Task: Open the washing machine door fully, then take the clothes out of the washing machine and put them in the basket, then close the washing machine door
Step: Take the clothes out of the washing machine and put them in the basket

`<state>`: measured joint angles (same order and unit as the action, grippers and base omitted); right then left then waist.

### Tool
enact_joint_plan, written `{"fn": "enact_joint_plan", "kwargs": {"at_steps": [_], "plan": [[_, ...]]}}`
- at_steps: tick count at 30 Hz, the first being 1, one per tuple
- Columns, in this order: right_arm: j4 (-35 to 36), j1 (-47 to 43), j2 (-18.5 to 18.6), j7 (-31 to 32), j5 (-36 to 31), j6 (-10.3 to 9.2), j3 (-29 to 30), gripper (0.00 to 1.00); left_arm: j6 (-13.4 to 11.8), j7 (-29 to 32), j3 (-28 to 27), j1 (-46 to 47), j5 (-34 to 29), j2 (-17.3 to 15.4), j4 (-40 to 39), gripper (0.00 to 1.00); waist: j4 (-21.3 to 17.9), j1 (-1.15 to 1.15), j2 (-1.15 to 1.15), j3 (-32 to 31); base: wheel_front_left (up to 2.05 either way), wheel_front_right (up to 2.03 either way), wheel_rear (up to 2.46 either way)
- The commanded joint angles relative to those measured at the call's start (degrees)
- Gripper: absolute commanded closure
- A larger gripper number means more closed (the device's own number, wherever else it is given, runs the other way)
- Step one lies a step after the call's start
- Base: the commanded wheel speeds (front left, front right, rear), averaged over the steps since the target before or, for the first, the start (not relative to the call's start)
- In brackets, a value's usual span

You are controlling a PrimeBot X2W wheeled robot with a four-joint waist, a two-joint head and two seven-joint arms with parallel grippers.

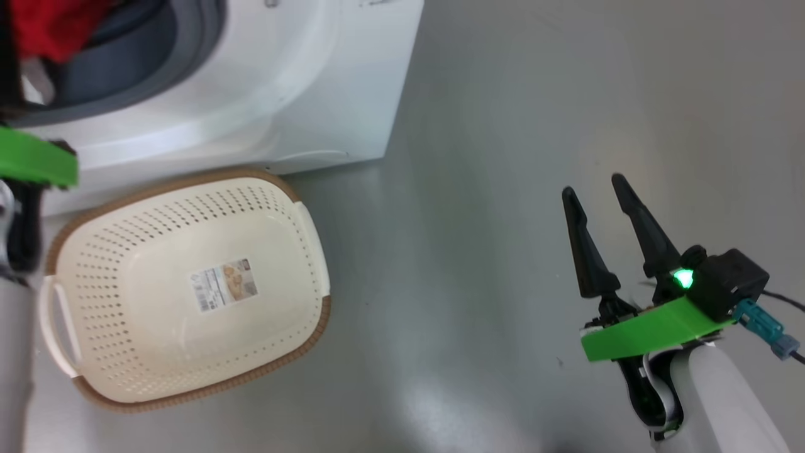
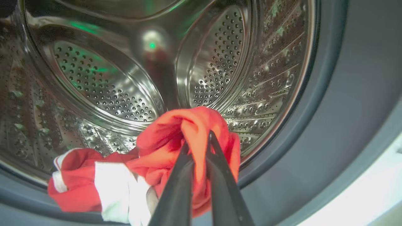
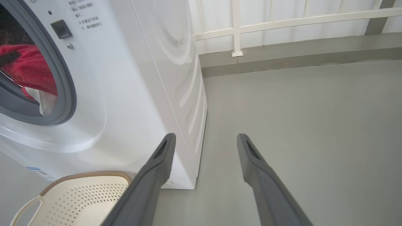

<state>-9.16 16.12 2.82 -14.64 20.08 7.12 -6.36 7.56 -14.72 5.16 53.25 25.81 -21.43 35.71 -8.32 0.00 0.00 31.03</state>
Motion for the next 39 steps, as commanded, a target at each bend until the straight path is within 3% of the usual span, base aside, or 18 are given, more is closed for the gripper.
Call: {"fn": "enact_joint_plan", "kwargs": {"at_steps": [1, 13, 26, 32, 39], "plan": [[0.9, -1.9, 0.1, -0.4, -0.5, 0.36, -0.8, 0.0, -0.1, -0.3, -2.6, -2.3, -1.3, -1.9, -2.8, 1.0, 1.7, 0.0, 0.0, -2.3, 0.0, 0.0, 0.0], [-0.6, -5.4, 0.1, -0.4, -0.4, 0.36, 2.0, 0.0, -0.1, -0.3, -9.8, -17.2, -7.3, 5.9, -15.9, 1.0, 4.3, 0.0, 0.0, -9.1, 0.0, 0.0, 0.0], [-0.7, -8.2, 0.1, -0.4, -0.4, 0.36, 3.9, 0.0, -0.1, -0.3, -14.5, -28.7, -9.6, 9.2, -29.4, 1.0, 4.9, 0.0, 0.0, -13.0, 0.0, 0.0, 0.0], [-0.4, -8.3, 0.1, -0.4, -0.2, 0.36, 4.0, 0.0, -0.1, -0.3, -14.6, -31.4, -9.6, 9.8, -30.7, 1.0, 4.9, 0.0, 0.0, -12.4, 0.0, 0.0, 0.0], [-0.1, -7.6, 0.1, -0.4, 0.1, 0.36, 3.0, 0.0, -0.1, -0.3, -14.3, -33.6, -9.0, 10.0, -26.7, 1.0, 4.4, 0.0, 0.0, -10.3, 0.0, 0.0, 0.0]]}}
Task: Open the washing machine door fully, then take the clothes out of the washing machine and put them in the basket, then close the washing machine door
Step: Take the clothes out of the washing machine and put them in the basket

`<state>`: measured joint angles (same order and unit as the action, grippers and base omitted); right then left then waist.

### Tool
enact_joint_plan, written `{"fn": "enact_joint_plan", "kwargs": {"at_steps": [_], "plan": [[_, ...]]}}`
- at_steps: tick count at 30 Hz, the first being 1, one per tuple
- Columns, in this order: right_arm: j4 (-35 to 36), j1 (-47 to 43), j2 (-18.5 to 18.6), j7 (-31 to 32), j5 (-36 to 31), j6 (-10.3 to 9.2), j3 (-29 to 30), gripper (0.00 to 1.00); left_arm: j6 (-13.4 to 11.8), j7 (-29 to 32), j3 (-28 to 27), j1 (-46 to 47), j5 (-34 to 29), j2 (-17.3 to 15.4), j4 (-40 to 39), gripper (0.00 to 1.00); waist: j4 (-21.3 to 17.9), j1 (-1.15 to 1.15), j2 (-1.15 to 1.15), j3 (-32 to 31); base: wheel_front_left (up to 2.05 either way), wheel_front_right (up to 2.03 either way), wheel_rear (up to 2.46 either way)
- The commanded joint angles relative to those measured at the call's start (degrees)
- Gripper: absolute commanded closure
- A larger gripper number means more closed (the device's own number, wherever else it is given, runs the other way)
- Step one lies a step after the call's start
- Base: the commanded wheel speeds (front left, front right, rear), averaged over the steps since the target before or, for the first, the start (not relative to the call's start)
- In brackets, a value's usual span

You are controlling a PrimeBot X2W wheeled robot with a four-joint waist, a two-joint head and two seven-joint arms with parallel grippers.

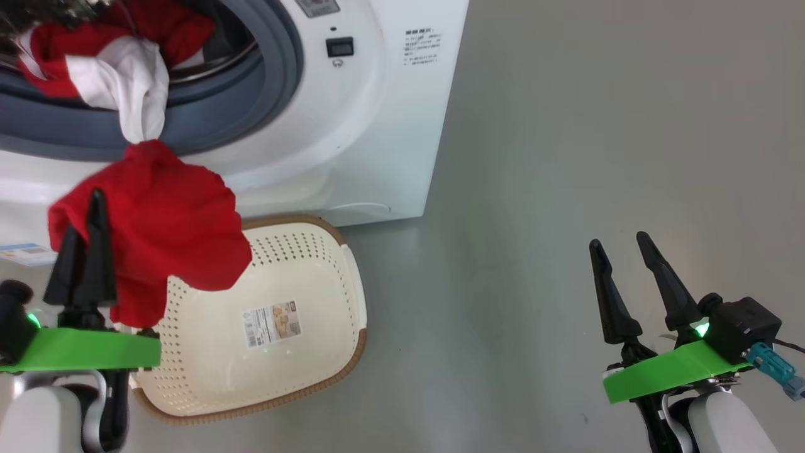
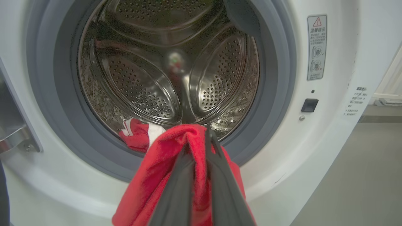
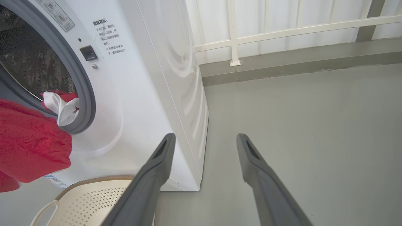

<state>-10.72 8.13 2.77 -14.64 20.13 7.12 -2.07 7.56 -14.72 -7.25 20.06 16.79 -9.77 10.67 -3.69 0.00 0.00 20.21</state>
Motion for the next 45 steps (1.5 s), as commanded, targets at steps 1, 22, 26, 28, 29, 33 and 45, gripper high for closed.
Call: {"fn": "enact_joint_plan", "kwargs": {"at_steps": [1, 22, 26, 28, 29, 33, 45], "plan": [[1.6, 0.6, 0.1, -0.4, 0.1, 0.36, -1.4, 0.0, -0.1, -0.3, -1.8, -0.6, 0.2, -1.6, -0.7, 1.0, -0.2, 0.0, 0.0, 0.9, 0.0, 0.0, 0.0], [4.3, 5.1, 0.1, -0.4, -0.3, 0.36, -2.2, 0.0, -0.1, -0.3, 6.5, 8.8, 3.6, -3.8, 26.0, 1.0, -1.7, 0.0, 0.0, 16.9, 0.0, 0.0, 0.0], [5.0, 5.9, 0.1, -0.4, -0.4, 0.36, -2.5, 0.0, -0.1, -0.3, 8.8, 12.2, 4.4, -4.5, 30.4, 1.0, -1.8, 0.0, 0.0, 19.9, 0.0, 0.0, 0.0], [5.2, 6.2, 0.1, -0.4, -0.5, 0.36, -2.6, 0.0, -0.1, -0.3, 10.0, 13.7, 4.8, -4.8, 32.2, 1.0, -1.9, 0.0, 0.0, 21.1, 0.0, 0.0, 0.0], [5.4, 6.4, 0.1, -0.4, -0.5, 0.36, -2.7, 0.0, -0.1, -0.3, 10.5, 14.5, 5.3, -5.0, 33.4, 1.0, -2.0, 0.0, 0.0, 21.7, 0.0, 0.0, 0.0], [5.5, 7.2, 0.1, -0.4, -0.4, 0.36, -3.3, 0.0, -0.1, -0.3, 12.3, 16.8, 6.2, -5.7, 36.5, 1.0, -2.4, 0.0, 0.0, 23.1, 0.0, 0.0, 0.0], [5.9, 7.4, 0.1, -0.4, -0.2, 0.36, -3.9, 0.0, -0.1, -0.3, 15.6, 18.9, 7.9, -6.8, 40.4, 0.99, -2.7, 0.0, 0.0, 23.4, 0.0, 0.0, 0.0]]}}
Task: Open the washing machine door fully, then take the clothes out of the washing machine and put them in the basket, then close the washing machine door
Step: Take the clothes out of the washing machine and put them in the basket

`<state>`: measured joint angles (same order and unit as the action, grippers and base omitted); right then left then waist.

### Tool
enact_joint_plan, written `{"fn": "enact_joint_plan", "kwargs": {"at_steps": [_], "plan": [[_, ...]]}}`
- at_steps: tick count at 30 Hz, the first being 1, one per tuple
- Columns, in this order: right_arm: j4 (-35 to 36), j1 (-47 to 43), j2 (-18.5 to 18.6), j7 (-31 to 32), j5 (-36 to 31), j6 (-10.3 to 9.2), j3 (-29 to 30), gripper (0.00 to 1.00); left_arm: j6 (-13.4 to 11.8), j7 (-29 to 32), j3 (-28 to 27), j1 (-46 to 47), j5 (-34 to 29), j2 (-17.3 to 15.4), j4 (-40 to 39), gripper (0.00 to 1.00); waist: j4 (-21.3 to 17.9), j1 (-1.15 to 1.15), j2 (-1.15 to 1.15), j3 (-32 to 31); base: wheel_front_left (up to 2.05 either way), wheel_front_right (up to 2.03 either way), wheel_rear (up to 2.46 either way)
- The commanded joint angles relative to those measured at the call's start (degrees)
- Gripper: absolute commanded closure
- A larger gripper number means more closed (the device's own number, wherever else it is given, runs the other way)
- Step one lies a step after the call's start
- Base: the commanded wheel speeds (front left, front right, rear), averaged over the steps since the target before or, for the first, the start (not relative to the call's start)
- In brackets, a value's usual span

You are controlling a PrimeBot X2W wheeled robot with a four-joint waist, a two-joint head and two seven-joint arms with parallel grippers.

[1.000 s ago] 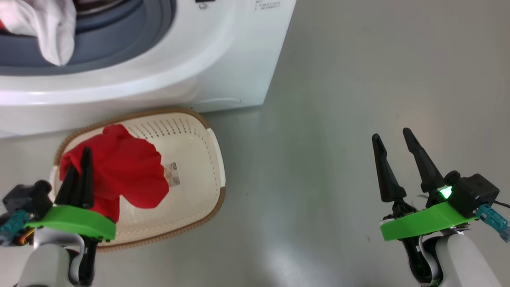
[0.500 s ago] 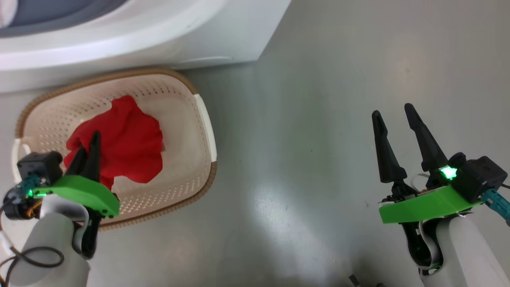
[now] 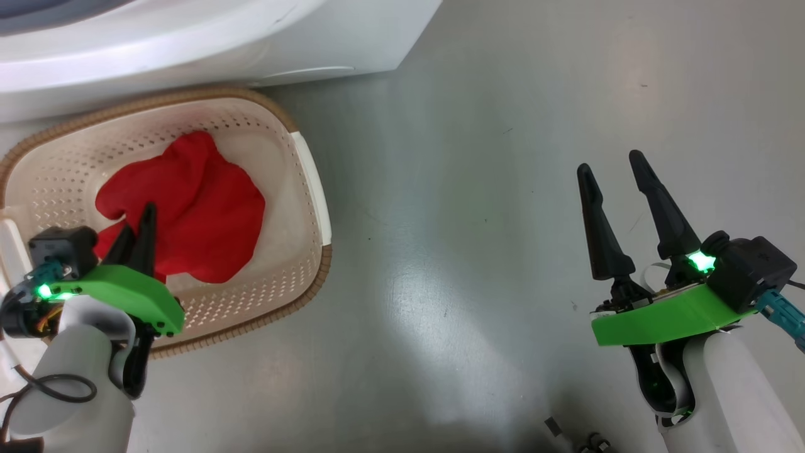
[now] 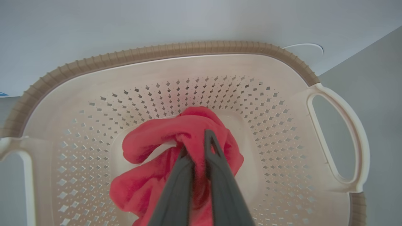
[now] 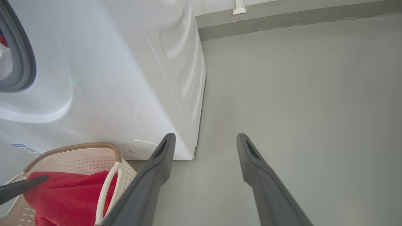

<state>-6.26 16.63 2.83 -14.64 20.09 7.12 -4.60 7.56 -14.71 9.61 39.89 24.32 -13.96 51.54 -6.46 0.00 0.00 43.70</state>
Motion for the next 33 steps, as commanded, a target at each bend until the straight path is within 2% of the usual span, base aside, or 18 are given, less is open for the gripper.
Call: {"fn": "enact_joint_plan", "kwargs": {"at_steps": [1, 3, 5, 7, 16, 33], "plan": [[1.5, -1.2, 0.0, -0.4, -0.1, 0.36, -1.4, 0.0, -0.1, -0.3, -1.2, -1.0, 0.5, -2.7, -0.5, 0.9, 0.0, 0.0, 0.0, -0.2, 0.0, 0.0, 0.0], [1.4, -1.2, 0.0, -0.4, -0.2, 0.36, -1.4, 0.0, -0.1, -0.3, -1.3, -1.3, 0.7, -2.6, -0.4, 0.72, 0.2, 0.0, 0.0, -0.5, 0.0, 0.0, 0.0], [1.3, -1.2, 0.0, -0.4, -0.3, 0.36, -1.4, 0.0, -0.1, -0.3, -1.2, -1.5, 0.8, -2.5, -0.3, 0.27, 0.3, 0.0, 0.0, -0.8, 0.0, 0.0, 0.0], [1.1, -1.2, 0.0, -0.4, -0.3, 0.36, -1.3, 0.0, -0.1, -0.3, -1.2, -1.9, 1.1, -2.3, -0.4, 0.01, 0.5, 0.0, 0.0, -1.5, 0.0, 0.0, 0.0], [-0.6, -1.2, 0.0, -0.4, 0.0, 0.36, -1.6, 0.0, -0.1, -0.3, -2.4, -4.9, 2.2, -1.9, -2.5, 0.0, 0.8, 0.0, 0.0, -6.6, 0.0, 0.0, 0.0], [-4.6, -3.9, 0.0, -0.4, -0.4, 0.36, -1.1, 0.0, -0.1, -0.3, -9.2, -14.8, -2.3, 1.2, -17.9, 0.0, 3.0, 0.0, 0.0, -21.1, 0.0, 0.0, 0.0]]}}
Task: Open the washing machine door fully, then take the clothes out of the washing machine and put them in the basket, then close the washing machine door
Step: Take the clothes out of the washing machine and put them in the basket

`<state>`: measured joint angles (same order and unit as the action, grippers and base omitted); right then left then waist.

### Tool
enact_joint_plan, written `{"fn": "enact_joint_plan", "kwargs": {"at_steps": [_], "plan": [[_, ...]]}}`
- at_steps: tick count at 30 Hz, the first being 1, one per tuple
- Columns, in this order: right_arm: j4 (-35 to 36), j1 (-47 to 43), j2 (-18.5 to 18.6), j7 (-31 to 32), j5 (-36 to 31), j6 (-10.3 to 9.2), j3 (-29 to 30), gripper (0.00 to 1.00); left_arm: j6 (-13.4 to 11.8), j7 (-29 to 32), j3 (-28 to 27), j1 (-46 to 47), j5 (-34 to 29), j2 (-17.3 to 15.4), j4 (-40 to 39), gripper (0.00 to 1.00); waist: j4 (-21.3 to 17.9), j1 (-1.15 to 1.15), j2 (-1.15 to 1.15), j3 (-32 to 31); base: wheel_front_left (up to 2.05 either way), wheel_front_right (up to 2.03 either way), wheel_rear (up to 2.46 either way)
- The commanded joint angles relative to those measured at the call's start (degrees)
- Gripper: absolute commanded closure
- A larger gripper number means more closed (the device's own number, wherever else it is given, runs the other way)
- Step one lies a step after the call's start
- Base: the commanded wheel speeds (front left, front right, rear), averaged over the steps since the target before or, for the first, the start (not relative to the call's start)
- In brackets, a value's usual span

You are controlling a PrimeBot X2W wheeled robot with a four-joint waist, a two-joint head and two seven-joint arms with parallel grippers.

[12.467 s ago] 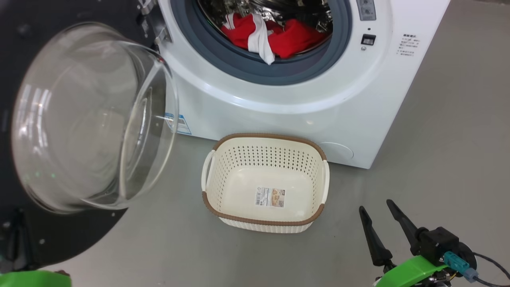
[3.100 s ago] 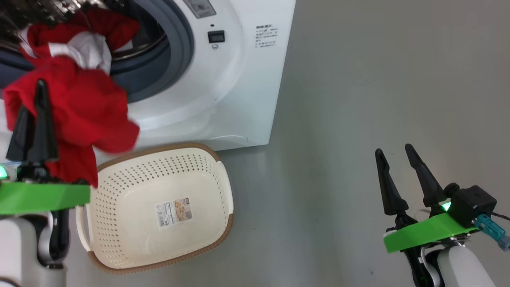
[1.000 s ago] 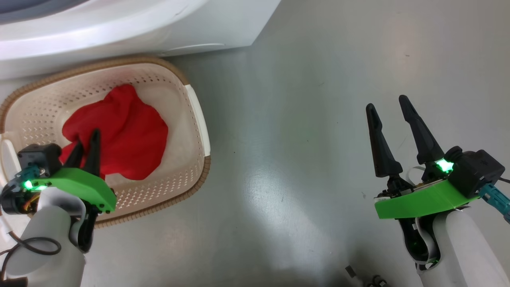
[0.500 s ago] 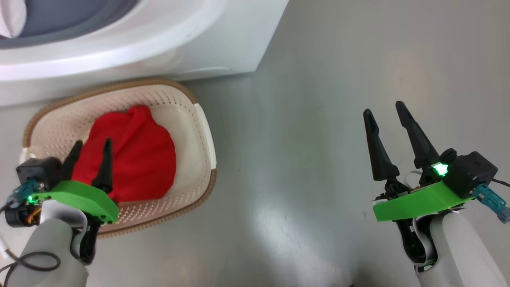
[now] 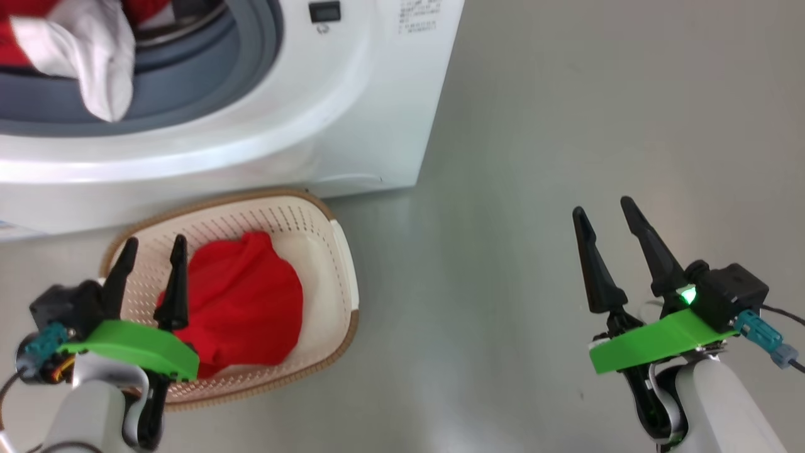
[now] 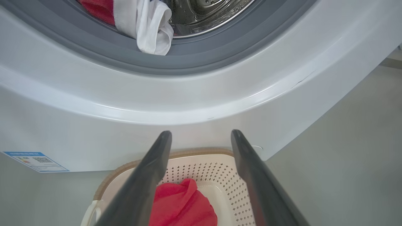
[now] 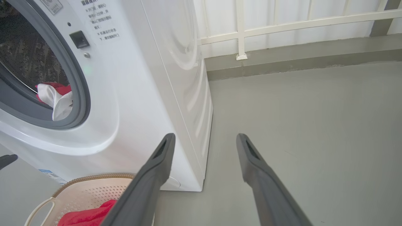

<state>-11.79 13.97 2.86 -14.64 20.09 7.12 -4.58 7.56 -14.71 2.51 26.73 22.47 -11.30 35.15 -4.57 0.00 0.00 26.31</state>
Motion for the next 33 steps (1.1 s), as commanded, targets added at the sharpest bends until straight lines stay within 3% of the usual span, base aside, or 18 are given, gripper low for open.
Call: {"fn": "enact_joint_plan", "kwargs": {"at_steps": [1, 21, 33], "plan": [[0.8, -1.5, 0.0, -0.4, -0.4, 0.36, -0.9, 0.0, -0.1, -0.3, -2.5, -2.4, -0.8, -1.3, -2.4, 0.0, 1.2, 0.0, 0.0, -4.5, 0.0, 0.0, 0.0], [-0.7, -9.4, 0.0, -0.4, -0.6, 0.36, 1.4, 0.0, -0.1, -0.3, -8.6, -17.1, -7.0, 2.5, -19.7, 0.0, 3.0, 0.0, 0.0, -15.7, 0.0, 0.0, 0.0], [-0.2, -12.3, 0.0, -0.4, -0.7, 0.36, 2.3, 0.0, -0.1, -0.3, -11.8, -26.3, -9.6, 5.7, -27.5, 0.0, 2.7, 0.0, 0.0, -17.3, 0.0, 0.0, 0.0]]}}
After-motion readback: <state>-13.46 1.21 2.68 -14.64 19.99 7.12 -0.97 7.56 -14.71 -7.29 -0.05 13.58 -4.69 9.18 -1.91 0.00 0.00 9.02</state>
